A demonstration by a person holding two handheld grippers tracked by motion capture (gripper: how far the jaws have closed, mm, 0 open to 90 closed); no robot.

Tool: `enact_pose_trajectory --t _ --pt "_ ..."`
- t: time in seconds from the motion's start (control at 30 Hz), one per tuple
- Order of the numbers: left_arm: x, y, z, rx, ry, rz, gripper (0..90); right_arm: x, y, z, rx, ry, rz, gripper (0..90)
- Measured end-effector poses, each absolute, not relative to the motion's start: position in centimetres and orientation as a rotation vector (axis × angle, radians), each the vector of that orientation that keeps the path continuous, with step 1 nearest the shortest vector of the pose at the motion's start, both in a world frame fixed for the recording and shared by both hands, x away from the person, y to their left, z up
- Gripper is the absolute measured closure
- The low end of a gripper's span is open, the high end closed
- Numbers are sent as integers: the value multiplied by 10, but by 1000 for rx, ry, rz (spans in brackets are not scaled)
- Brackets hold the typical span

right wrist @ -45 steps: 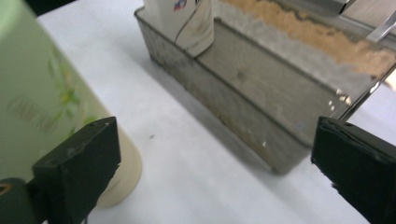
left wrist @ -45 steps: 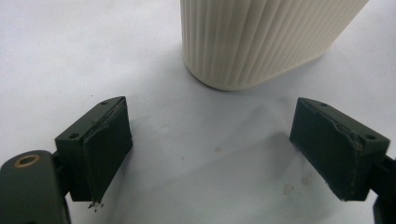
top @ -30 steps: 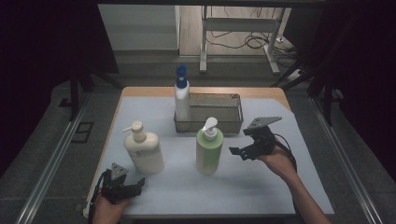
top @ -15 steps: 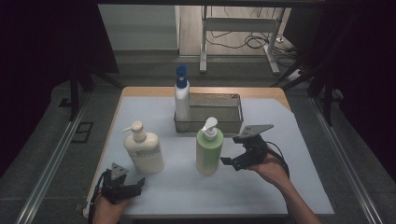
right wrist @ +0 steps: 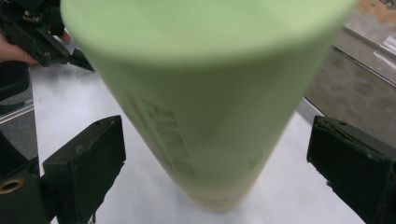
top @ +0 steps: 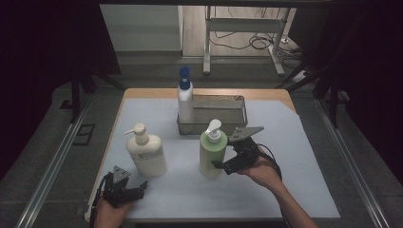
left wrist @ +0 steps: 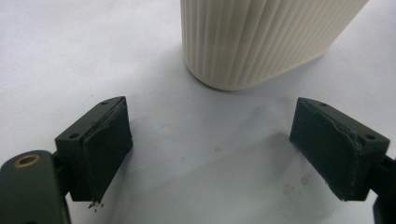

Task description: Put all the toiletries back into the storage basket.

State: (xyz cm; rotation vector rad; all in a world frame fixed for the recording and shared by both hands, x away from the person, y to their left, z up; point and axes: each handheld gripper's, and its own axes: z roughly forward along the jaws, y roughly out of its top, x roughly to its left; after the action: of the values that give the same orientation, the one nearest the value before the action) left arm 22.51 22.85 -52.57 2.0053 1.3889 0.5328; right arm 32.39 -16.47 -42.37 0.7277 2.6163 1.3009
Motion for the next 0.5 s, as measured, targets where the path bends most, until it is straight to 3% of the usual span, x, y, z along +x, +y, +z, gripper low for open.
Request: enact_pose_trajectory --t 0.5 --pt "225 229 -526 2009 1388 529 126 329 -145 -428 707 2585 1298 94"
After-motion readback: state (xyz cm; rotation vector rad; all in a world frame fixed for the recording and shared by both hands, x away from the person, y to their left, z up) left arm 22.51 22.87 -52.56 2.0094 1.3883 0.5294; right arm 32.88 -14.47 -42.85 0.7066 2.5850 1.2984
